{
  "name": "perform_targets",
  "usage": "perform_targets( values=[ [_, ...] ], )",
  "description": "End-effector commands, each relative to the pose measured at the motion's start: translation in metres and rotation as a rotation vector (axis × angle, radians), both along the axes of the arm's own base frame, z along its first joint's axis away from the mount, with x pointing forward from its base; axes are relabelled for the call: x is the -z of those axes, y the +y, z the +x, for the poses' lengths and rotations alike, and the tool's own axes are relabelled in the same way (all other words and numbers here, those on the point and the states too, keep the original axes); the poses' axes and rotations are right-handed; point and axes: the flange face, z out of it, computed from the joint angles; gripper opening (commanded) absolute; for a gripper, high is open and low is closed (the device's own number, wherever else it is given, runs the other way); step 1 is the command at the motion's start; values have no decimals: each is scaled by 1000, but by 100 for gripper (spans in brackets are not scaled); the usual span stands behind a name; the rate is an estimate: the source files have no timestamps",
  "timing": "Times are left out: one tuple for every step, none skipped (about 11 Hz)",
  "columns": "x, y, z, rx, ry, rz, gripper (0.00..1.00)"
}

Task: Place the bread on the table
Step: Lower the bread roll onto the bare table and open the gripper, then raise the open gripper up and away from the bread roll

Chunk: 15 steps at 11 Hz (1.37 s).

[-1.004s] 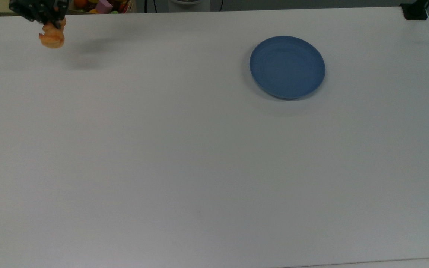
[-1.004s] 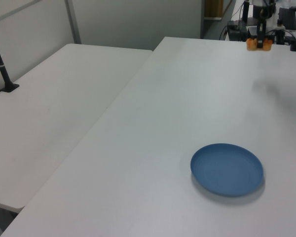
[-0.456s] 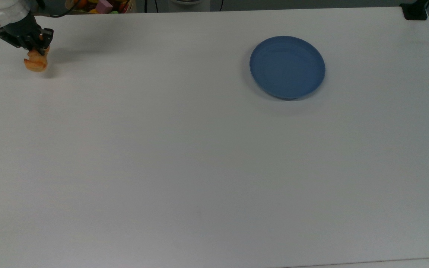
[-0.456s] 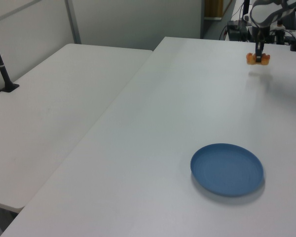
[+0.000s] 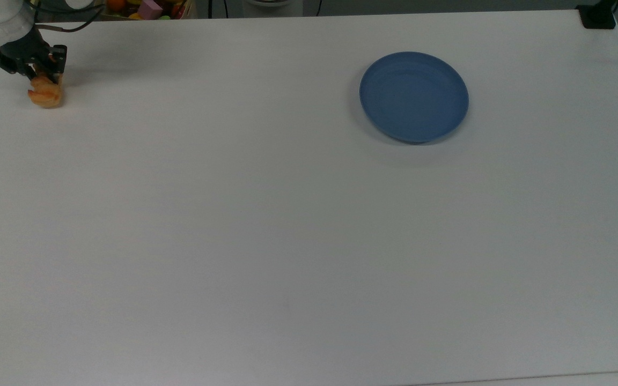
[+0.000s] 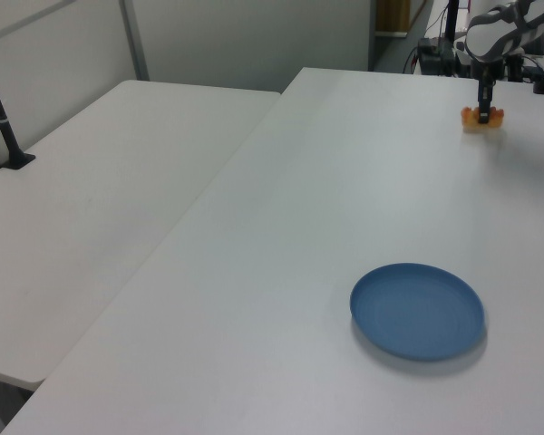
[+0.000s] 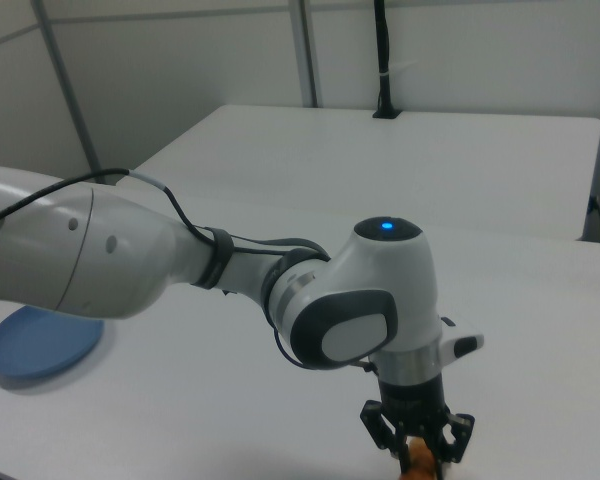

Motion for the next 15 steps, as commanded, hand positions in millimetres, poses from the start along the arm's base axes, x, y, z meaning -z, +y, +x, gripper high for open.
perform_targets(
  values=[
    [4,-2,3,-20,-15,3,65],
    [3,-2,3,-19,-19,1,66],
    [1,-2,4,-19,-21,-1,72],
    [0,-1,5,-12,-22,1,79],
    [-6,5,8,-14,-29,2,90],
    [-18,10,12,8,-50,1,100],
    [-27,21,16,39,-53,9,100],
    [-41,40,29,45,-51,16,100],
    [-58,61,42,80,-56,19,100],
    [-77,81,50,103,-69,24,100],
    [-94,110,59,90,-90,35,100],
    [-111,137,64,87,-103,51,100],
    [-129,165,68,87,-117,62,100],
    [-148,191,67,103,-117,70,100],
    [-164,219,64,110,-109,78,100]
  ],
)
